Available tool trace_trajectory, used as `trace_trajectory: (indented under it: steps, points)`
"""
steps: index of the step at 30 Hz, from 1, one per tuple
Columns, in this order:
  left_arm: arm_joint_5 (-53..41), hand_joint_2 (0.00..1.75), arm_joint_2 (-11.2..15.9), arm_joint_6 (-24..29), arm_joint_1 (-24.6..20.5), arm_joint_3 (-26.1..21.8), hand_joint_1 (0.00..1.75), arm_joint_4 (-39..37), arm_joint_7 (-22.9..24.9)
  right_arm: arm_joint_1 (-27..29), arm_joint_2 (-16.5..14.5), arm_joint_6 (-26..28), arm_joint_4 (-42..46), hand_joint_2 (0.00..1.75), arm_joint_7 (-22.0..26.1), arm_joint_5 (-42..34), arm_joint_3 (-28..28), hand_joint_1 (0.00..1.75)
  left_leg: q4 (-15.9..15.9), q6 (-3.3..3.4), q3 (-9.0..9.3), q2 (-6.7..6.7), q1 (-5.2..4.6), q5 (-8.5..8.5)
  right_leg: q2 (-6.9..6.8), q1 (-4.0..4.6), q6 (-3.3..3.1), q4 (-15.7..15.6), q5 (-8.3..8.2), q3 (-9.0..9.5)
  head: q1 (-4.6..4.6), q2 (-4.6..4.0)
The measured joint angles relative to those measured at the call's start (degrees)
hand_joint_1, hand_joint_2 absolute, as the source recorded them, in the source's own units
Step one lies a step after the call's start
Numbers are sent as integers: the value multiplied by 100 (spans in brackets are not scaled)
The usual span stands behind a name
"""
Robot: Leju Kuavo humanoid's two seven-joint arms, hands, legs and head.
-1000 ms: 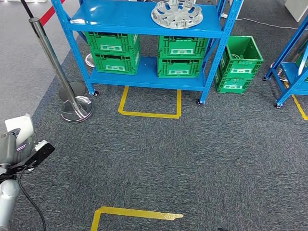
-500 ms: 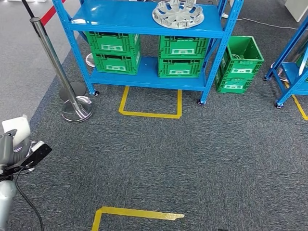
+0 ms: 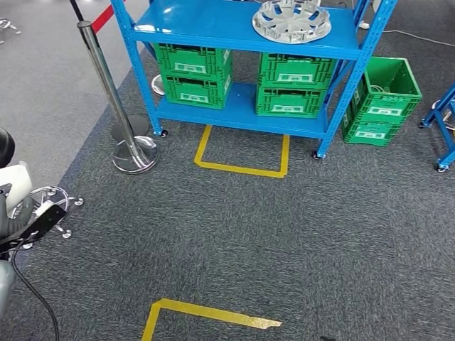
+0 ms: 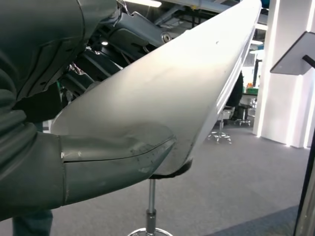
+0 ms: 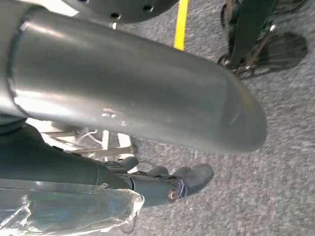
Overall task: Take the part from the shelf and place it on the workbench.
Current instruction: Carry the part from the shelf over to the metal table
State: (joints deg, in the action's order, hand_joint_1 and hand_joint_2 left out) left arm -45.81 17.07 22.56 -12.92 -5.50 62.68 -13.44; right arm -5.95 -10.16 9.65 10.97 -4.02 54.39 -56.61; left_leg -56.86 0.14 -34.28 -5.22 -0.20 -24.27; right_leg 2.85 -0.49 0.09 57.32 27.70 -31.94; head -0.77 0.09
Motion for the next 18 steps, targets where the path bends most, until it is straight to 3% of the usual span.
trace_trajectory:
  steps: [1, 3, 6, 7, 8, 10, 12, 14, 16, 18]
  points:
    - [11, 175, 40, -3, 1, -15, 175, 7, -1, -1, -4, -1, 1, 0, -3, 3, 0, 0, -14, -37, -11, 5, 11, -13, -46, -2, -18, -21, -15, 12, 0, 0]
    - [31, 175, 138, -13, -36, -68, 175, 30, -2, 0, -10, -1, 3, 0, -7, 10, -2, 0, -263, -107, -124, 164, 16, -191, -148, -26, -68, -70, -42, 42, -36, -1]
    - [43, 175, 205, -50, -111, -123, 175, 49, -1, 10, -9, -1, 4, 0, -8, 16, -8, 0, -1330, -217, -636, 434, 73, -693, -326, -34, -101, -81, -33, 58, -73, 0]
    - [43, 175, 209, -66, -111, -128, 175, 50, -1, 11, -10, -2, 4, 0, -9, 17, -9, 0, -1575, -249, -759, 465, 102, -747, -386, -35, -98, -79, -24, 62, -72, 0]
    - [43, 175, 215, -78, -106, -130, 175, 53, -1, 11, -12, -2, 4, 0, -11, 17, -11, 0, -1614, -276, -780, 486, 131, -692, -444, -36, -89, -77, -14, 69, -73, 0]
    - [43, 175, 238, -87, -106, -139, 175, 67, -1, 8, -17, -3, 4, 0, -15, 17, -14, 0, -1043, -311, -483, 582, 172, -317, -552, -44, -48, -67, 17, 98, -72, 0]
    - [43, 175, 263, -87, -125, -151, 175, 88, -1, 3, -17, -2, 5, 0, -15, 17, -16, 0, -320, -304, -100, 801, 152, -55, -644, -21, 17, -46, 63, 125, -84, -1]
    - [43, 175, 271, -88, -135, -156, 175, 103, -1, -3, -14, -1, 7, 0, -15, 17, -19, 0, -60, -224, 16, 894, 109, -45, -737, 17, 80, -39, 97, 145, -82, -2]
    - [43, 175, 277, -89, -122, -163, 175, 114, -1, -6, -14, -1, 7, 0, -15, 17, -20, 0, -47, -117, -4, 788, 103, -43, -827, 15, 134, -47, 128, 158, -72, -1]
    - [43, 175, 290, -90, -128, -172, 175, 123, -1, -8, -14, -1, 7, 0, -15, 17, -20, 0, -33, -34, -1, 682, 116, -32, -690, -6, 180, 167, 297, 68, -61, 0]
